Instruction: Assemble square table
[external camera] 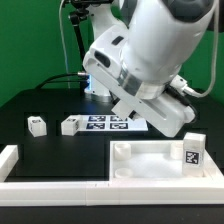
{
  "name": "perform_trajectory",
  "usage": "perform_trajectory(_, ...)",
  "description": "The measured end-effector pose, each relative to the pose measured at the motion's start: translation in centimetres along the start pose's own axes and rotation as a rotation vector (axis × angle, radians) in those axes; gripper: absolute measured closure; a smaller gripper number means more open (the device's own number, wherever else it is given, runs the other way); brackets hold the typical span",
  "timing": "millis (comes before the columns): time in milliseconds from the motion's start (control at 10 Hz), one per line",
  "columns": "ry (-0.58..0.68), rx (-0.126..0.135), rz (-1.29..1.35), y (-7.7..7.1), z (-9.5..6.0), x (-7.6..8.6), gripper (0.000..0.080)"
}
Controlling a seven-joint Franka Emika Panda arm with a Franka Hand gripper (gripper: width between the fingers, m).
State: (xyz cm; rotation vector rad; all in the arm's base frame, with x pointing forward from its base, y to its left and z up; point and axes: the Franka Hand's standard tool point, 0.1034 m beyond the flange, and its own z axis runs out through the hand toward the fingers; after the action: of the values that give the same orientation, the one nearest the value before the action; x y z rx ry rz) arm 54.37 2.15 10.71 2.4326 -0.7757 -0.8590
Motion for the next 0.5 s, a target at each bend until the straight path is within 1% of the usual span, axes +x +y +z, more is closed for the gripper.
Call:
perform_trajectory(100,-0.009,0.022,0.006,0.0,-0.4,0.3,0.0508)
perform_trajectory(200,0.015,0.032,0.004,-0.2,-0.5,0.6,0.0508)
perform_trajectory(300,0.019,0.032,0.002,-0.3,-0.5,0.6,0.0508)
perform_trajectory(400,0.061,0.044,-0.002,-0.7,-0.8,1.0,0.0508)
perform_trajectory(500,0.173,0.065,-0.005,-1.1,-1.4,1.9,0.0508)
